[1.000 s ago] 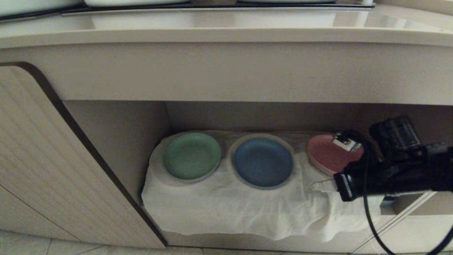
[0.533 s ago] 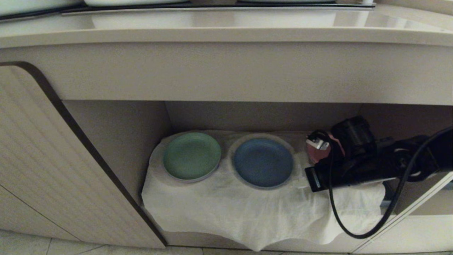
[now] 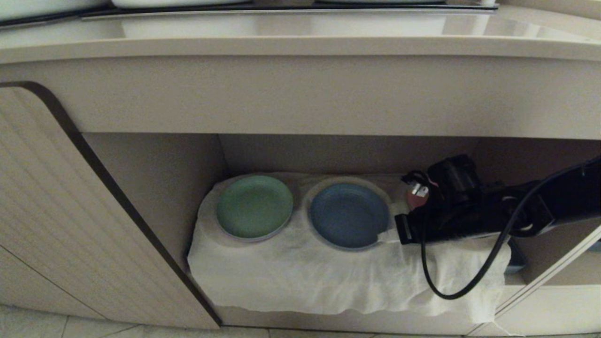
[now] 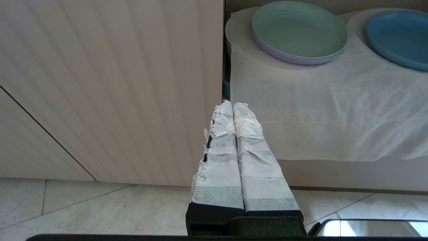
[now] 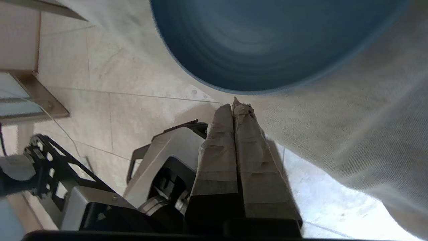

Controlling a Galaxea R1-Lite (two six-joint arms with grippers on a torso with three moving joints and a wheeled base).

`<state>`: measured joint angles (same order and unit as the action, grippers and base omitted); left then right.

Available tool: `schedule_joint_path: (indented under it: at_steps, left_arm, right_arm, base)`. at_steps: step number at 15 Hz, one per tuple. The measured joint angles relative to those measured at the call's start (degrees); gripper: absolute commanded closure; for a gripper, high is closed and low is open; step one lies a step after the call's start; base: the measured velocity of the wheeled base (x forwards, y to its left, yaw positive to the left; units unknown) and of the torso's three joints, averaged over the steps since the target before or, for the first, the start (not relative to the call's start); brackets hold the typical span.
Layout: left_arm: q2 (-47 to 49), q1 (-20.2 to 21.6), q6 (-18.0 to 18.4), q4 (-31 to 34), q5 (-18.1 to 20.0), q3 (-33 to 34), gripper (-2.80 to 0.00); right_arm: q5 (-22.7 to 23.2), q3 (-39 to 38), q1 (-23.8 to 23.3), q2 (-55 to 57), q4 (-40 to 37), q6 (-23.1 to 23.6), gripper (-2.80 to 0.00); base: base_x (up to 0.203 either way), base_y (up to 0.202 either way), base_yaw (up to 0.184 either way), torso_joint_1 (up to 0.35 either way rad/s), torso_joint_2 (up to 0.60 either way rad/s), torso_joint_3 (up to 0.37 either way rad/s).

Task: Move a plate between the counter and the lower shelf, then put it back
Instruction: Pick up the plate in the cupboard

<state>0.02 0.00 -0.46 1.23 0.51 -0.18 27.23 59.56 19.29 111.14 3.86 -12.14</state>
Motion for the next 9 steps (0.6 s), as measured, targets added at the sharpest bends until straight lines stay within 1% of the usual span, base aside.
schedule_joint_path:
  at_steps: [1,4,6,9]
  left_arm:
    - [0.0,0.0,0.0,0.0,0.0,0.0,0.00]
    - [0.0,0.0,0.0,0.0,0.0,0.0,0.00]
    - [0.0,0.0,0.0,0.0,0.0,0.0,0.00]
    - [0.0,0.0,0.0,0.0,0.0,0.0,0.00]
  right_arm:
    - [-0.4,0.0,0.0,0.1,-0.3,-0.7,0.00]
    - [-5.8,0.1,0.0,0.6,-1.2,-2.0,0.00]
    - [-6.9,0.7,0.0,1.1,-1.2,-2.9,0.00]
    - [-10.2,2.7,0.6,2.1,-1.3,-7.3,0.00]
  base:
    - [0.000,0.000,0.000,0.000,0.00,0.000]
    - [0.000,0.000,0.000,0.000,0.00,0.000]
    - [0.000,0.000,0.000,0.000,0.00,0.000]
    - [0.000,0.000,0.000,0.000,0.00,0.000]
